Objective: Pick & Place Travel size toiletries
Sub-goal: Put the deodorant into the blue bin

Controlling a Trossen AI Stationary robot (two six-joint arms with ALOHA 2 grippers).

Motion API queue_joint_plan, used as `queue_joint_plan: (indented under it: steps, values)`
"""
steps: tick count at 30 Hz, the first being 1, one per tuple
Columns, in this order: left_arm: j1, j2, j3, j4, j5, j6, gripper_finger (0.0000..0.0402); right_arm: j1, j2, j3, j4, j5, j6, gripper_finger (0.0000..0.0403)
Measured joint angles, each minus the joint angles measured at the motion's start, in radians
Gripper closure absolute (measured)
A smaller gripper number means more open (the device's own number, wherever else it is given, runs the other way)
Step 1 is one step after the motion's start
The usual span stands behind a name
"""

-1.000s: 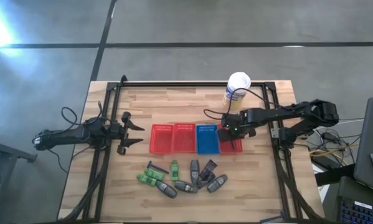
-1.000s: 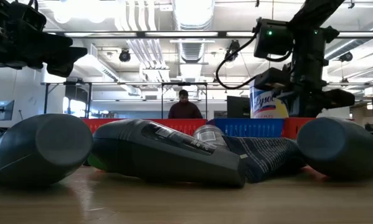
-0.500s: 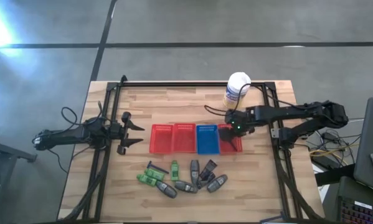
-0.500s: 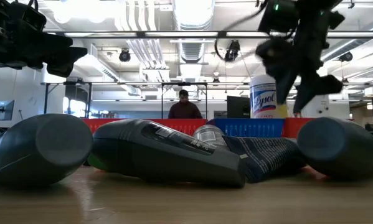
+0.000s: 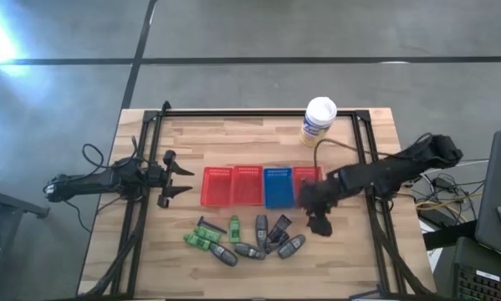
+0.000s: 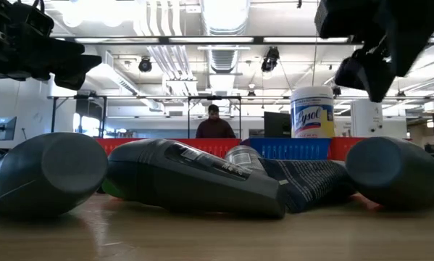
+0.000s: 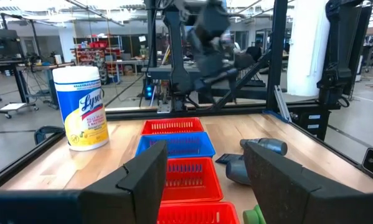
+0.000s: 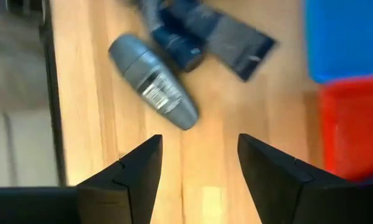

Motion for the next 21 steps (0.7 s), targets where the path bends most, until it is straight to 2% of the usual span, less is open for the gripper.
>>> queue_joint_plan:
  steps: [5,9,12,16,21]
  values:
    - [0.000,0.000,0.000,0.000,0.000,0.000,0.0184,0.103,0.154,0.103,-0.009,0.067,-0.230,0.0186]
    - [0.000,0.001,0.000,0.000,0.000,0.000,0.0184,0.167,0.280,0.226,-0.078,0.190,-0.302,0.0162]
    - [0.000,0.001,0.000,0.000,0.000,0.000,0.0184,0.204,0.363,0.297,-0.091,0.215,-0.360,0.0140]
    - [0.000,0.001,0.000,0.000,0.000,0.000,0.0184,0.247,0.450,0.366,-0.090,0.211,-0.392,0.0113]
    - [0.000,0.001,0.000,0.000,0.000,0.000,0.0184,0.263,0.511,0.409,-0.093,0.209,-0.335,0.0087]
